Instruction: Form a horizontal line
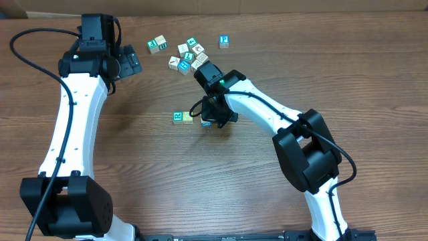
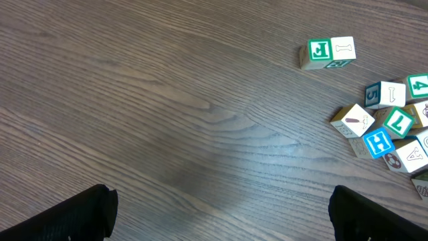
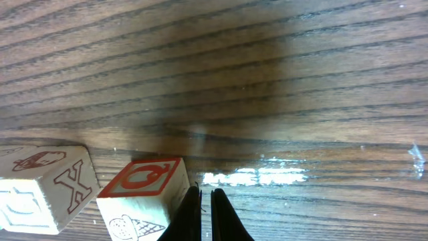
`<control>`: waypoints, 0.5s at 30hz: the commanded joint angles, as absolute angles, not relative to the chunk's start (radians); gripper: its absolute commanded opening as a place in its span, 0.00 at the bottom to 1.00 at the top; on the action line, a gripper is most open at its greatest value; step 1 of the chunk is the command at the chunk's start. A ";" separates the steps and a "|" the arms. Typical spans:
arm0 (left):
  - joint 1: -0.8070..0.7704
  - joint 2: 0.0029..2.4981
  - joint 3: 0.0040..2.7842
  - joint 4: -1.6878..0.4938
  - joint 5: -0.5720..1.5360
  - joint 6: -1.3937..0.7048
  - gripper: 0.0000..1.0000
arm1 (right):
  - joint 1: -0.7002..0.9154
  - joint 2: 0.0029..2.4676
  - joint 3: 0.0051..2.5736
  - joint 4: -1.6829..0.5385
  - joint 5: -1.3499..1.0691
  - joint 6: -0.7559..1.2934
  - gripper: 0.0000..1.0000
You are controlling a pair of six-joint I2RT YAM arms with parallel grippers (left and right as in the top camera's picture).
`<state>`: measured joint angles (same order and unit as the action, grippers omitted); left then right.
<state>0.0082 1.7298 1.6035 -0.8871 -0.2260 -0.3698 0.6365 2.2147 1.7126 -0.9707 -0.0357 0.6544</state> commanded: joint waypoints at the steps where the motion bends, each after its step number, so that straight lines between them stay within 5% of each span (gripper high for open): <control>1: 0.006 1.732 1.605 -0.886 -0.243 -0.366 0.99 | 0.640 2.188 1.707 -0.972 -0.017 0.655 0.04; 15: 0.006 1.732 1.605 -0.886 -0.243 -0.366 1.00 | 0.639 2.188 1.707 -0.999 0.040 0.655 0.04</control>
